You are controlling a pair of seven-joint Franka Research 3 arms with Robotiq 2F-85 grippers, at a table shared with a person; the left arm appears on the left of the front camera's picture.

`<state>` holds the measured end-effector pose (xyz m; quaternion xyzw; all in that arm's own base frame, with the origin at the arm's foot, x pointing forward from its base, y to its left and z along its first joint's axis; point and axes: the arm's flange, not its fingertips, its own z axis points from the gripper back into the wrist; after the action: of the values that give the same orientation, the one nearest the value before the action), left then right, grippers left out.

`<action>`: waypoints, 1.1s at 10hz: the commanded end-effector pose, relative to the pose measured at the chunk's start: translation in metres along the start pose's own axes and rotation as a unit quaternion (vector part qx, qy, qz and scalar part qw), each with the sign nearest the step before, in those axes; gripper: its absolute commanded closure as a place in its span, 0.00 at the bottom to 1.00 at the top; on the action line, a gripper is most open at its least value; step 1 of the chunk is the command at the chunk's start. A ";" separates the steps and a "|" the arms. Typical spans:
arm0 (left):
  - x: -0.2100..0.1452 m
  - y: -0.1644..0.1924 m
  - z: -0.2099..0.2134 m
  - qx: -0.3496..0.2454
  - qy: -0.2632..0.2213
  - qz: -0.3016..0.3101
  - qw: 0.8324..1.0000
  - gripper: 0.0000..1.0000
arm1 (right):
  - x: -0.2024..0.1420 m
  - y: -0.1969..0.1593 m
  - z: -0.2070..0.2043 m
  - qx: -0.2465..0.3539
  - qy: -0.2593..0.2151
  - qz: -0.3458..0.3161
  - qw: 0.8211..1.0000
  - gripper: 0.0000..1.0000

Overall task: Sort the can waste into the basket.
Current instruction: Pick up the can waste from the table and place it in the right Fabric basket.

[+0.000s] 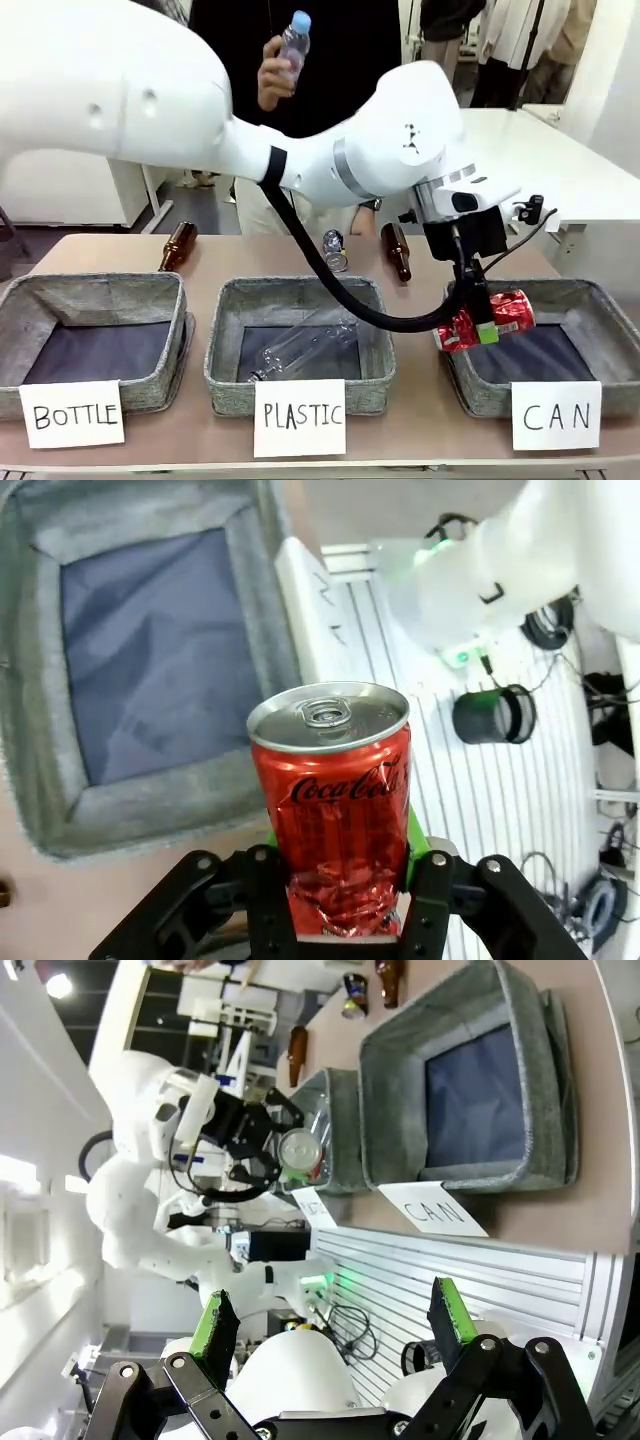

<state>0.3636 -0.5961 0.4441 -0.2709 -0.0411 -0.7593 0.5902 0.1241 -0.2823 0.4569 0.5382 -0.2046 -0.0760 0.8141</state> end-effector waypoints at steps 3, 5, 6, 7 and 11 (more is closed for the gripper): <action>0.019 0.020 0.005 0.046 -0.111 0.030 0.992 0.56 | -0.008 0.003 0.004 0.007 -0.008 0.000 1.000 0.00; 0.021 0.028 0.003 0.040 -0.098 0.032 0.994 0.56 | -0.008 0.003 0.004 0.007 -0.008 0.000 1.000 0.00; 0.021 0.029 0.002 0.040 -0.097 0.032 0.994 0.56 | -0.008 0.003 0.004 0.007 -0.008 0.000 1.000 0.00; 0.022 0.032 0.000 0.039 -0.091 0.032 0.995 0.56 | -0.008 0.003 0.004 0.007 -0.008 0.000 1.000 0.00; 0.024 0.037 -0.001 0.030 -0.084 0.037 0.995 0.00 | -0.008 0.003 0.004 0.007 -0.008 0.000 1.000 0.00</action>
<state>0.3901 -0.6205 0.4379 -0.3186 -0.1086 -0.7129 0.6152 0.1229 -0.2826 0.4570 0.5376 -0.2057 -0.0776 0.8140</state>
